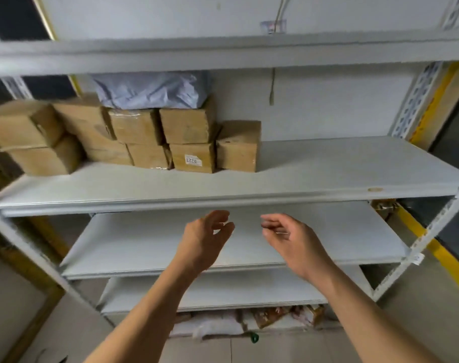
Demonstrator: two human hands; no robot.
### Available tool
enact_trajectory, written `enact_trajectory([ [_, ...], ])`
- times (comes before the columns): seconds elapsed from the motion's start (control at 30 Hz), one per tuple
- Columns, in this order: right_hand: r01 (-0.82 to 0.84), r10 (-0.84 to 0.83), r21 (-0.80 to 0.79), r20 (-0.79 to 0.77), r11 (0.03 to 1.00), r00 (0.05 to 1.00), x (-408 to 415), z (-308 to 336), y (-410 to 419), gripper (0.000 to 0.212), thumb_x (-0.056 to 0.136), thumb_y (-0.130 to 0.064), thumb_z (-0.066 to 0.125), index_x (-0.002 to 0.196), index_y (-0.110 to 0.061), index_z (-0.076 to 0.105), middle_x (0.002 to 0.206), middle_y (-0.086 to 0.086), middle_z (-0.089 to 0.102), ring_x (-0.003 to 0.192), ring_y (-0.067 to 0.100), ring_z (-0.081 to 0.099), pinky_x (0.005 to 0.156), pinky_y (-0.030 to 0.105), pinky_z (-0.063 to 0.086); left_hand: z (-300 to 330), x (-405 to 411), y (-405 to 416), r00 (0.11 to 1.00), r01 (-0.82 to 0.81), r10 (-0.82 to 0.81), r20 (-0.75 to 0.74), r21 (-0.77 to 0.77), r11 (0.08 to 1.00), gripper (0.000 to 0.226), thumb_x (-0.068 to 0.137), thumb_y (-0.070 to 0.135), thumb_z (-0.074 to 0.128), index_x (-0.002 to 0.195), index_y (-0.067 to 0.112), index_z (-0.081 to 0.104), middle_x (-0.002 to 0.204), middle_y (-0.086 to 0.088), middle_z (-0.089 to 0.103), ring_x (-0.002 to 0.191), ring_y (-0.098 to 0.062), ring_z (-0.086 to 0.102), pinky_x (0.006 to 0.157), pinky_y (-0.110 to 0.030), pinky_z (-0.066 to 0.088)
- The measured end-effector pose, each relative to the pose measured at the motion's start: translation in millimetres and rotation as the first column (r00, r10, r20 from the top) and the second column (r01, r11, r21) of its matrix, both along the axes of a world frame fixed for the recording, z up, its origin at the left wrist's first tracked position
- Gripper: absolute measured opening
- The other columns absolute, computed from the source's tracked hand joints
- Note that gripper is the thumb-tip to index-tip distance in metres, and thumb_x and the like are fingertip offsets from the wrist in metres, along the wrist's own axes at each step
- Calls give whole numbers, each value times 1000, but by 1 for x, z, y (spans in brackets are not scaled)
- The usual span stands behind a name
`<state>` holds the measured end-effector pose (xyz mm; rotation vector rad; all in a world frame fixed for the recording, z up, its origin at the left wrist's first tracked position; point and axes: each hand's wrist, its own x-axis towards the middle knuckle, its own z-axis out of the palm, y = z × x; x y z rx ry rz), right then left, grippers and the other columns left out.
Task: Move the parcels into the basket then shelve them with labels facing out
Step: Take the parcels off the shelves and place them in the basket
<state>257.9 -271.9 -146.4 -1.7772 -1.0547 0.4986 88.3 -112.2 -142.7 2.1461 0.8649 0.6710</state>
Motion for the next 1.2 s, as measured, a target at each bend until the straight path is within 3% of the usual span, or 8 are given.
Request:
enact_trajectory([
  [0.13, -92, 91, 45, 13, 995, 996, -29, 12, 67, 28, 99, -21, 72, 123, -34, 69, 113, -15, 74, 100, -5, 69, 86, 9, 51, 8, -39, 46, 994, -105, 103, 44, 30, 994, 30, 97, 30, 75, 125, 21, 75, 110, 8, 78, 97, 4, 71, 81, -1, 45],
  [0.33, -266, 263, 36, 68, 963, 962, -60, 28, 152, 32, 101, -27, 71, 133, -30, 67, 120, -16, 71, 110, -1, 68, 96, 18, 55, 20, -91, 98, 962, -259, 253, 102, 56, 964, 35, 97, 31, 75, 130, 19, 72, 117, 7, 78, 105, -5, 74, 98, -31, 58],
  [0.5, -387, 378, 54, 134, 920, 916, -85, 45, 230, 31, 100, -30, 72, 131, -35, 67, 119, -18, 71, 107, -3, 68, 92, 18, 56, 37, -135, 134, 903, -420, 410, 126, 67, 905, 42, 99, 34, 73, 138, 20, 67, 127, 5, 75, 110, -7, 72, 101, -34, 58],
  [0.73, -587, 575, 73, 135, 806, 807, -134, 70, 328, 32, 102, -28, 69, 134, -33, 65, 121, -17, 68, 111, -3, 64, 83, 3, 47, 61, -189, 188, 769, -634, 619, 157, 67, 770, 46, 100, 39, 71, 142, 21, 63, 129, 1, 73, 113, -9, 69, 98, -32, 59],
  [0.83, -627, 614, 82, 144, 775, 776, -156, 81, 368, 32, 102, -28, 68, 134, -30, 64, 126, -11, 67, 115, 4, 64, 95, 20, 53, 74, -205, 216, 703, -705, 691, 170, 44, 707, 49, 100, 40, 70, 145, 22, 60, 135, 1, 70, 112, -7, 68, 85, -19, 57],
  [1.03, -646, 640, 122, 94, 753, 763, -195, 103, 447, 45, 103, -31, 66, 147, -25, 57, 140, -7, 63, 127, 13, 61, 99, 29, 51, 101, -231, 289, 615, -778, 761, 205, 3, 628, 55, 100, 41, 70, 149, 22, 54, 147, -2, 62, 124, -15, 66, 101, -34, 53],
  [1.13, -635, 630, 123, 79, 763, 772, -212, 110, 487, 53, 103, -35, 64, 153, -28, 50, 151, -3, 57, 137, 17, 56, 109, 36, 50, 107, -243, 337, 599, -792, 770, 219, 17, 610, 60, 99, 44, 71, 152, 24, 50, 151, -2, 58, 128, -17, 63, 93, -30, 52],
  [1.2, -608, 606, 108, 54, 786, 793, -222, 113, 510, 60, 104, -40, 63, 159, -29, 42, 158, -1, 50, 142, 20, 50, 114, 41, 48, 108, -249, 370, 598, -787, 766, 235, -7, 617, 67, 98, 44, 71, 156, 23, 45, 154, -3, 55, 132, -19, 60, 97, -32, 52],
])
